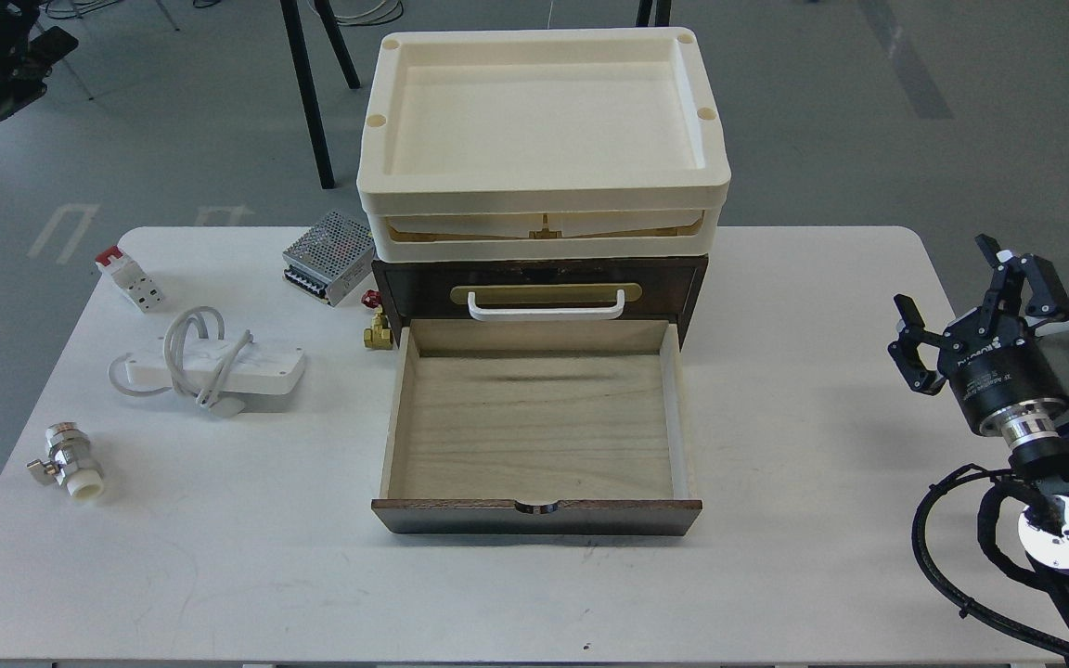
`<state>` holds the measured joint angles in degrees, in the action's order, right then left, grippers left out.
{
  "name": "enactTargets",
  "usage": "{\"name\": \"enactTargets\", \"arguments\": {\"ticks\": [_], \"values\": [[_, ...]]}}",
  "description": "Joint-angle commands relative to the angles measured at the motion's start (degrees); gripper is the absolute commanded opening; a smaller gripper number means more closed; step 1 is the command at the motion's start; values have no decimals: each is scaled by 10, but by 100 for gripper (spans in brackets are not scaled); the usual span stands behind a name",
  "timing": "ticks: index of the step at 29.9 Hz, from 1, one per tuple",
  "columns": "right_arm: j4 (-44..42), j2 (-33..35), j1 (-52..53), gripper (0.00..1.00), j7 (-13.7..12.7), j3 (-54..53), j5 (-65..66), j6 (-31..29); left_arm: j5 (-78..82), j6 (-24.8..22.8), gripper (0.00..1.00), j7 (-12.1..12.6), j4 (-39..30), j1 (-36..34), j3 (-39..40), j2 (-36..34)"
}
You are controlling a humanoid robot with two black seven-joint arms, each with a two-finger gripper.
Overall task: Put charging cable into cabinet
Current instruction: 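Move the left gripper toward the white charging adapter on the table, then lower the left gripper and grasp the white charging adapter with cable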
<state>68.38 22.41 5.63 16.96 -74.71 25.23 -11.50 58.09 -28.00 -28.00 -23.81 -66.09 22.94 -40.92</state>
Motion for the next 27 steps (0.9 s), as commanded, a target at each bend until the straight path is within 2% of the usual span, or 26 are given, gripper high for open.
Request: {"name": "enactTargets", "arguments": {"ticks": [1,4,7,10,14,17,20,23,27], "values": [[0,0,0,99,0,0,0,0,117,0,100,0,-92,-9,-28,-34],[0,0,0,99,0,0,0,1,215,0,100,0,-162,-4,-34,-61],[0,0,0,99,0,0,0,1,310,0,100,0,-192,1,-36,-65],[0,0,0,99,0,0,0,0,355,0,99,0,-192,9,-53,-63],[0,0,0,99,0,0,0,0,361,0,99,0,-190,33,-127,-58],[0,0,0,99,0,0,0,0,355,56,99,0,-187,54,-180,-49],[0,0,0,99,0,0,0,0,349,95,99,0,-182,93,-193,-35],[-1,0,0,99,0,1,0,1,347,118,99,0,-158,129,-188,-26],[0,0,0,99,0,1,0,0,313,128,99,0,-112,138,-192,1]]}}
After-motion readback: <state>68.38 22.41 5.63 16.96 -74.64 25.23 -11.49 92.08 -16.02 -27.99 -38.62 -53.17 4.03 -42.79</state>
